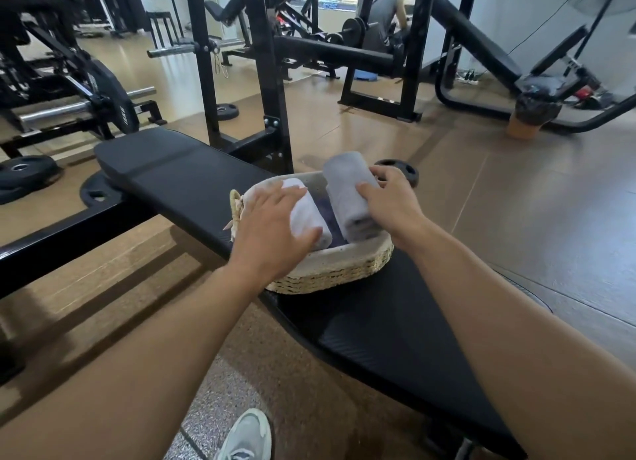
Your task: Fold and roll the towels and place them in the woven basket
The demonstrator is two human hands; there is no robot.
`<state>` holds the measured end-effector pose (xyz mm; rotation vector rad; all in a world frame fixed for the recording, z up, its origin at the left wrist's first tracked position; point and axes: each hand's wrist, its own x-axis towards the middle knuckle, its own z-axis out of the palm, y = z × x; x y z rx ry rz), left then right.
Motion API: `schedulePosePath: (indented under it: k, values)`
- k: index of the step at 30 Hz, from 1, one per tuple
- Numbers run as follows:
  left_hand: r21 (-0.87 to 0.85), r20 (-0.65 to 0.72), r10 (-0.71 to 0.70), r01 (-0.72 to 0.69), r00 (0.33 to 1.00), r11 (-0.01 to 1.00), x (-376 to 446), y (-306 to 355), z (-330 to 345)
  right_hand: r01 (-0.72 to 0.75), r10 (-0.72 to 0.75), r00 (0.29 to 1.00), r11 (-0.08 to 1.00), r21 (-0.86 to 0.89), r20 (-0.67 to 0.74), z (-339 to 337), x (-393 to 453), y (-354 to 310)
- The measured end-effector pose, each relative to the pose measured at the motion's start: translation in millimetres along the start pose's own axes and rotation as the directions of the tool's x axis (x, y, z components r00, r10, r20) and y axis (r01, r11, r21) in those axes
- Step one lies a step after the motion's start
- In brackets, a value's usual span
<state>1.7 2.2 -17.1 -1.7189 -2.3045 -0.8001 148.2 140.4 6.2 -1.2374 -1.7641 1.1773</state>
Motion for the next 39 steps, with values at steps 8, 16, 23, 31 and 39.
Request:
schedulePosePath:
  k: [8,16,23,31,39]
  values:
    - [0.004,0.380,-0.155,0.166,0.912,0.986,20,2,4,0.112,-0.048,0.984,0.913,-0.391,0.169,17,4,1]
    - [0.118,0.491,-0.114,0.063,0.863,0.991,30,-6,2,0.280,-0.218,0.959,0.668,-0.689,0.179,14,-6,2]
    - [0.048,0.604,-0.162,0.167,0.780,0.985,25,5,2,0.505,-0.292,0.862,0.431,-0.748,0.414,19,-10,-3]
    - [0.111,0.555,-0.145,0.099,0.819,0.989,11,13,5,0.448,-0.182,0.894,0.356,-0.820,0.410,28,4,10]
    - [0.102,0.461,-0.116,0.077,0.880,0.992,7,12,10,0.527,-0.301,0.849,0.430,-0.733,0.434,23,9,4]
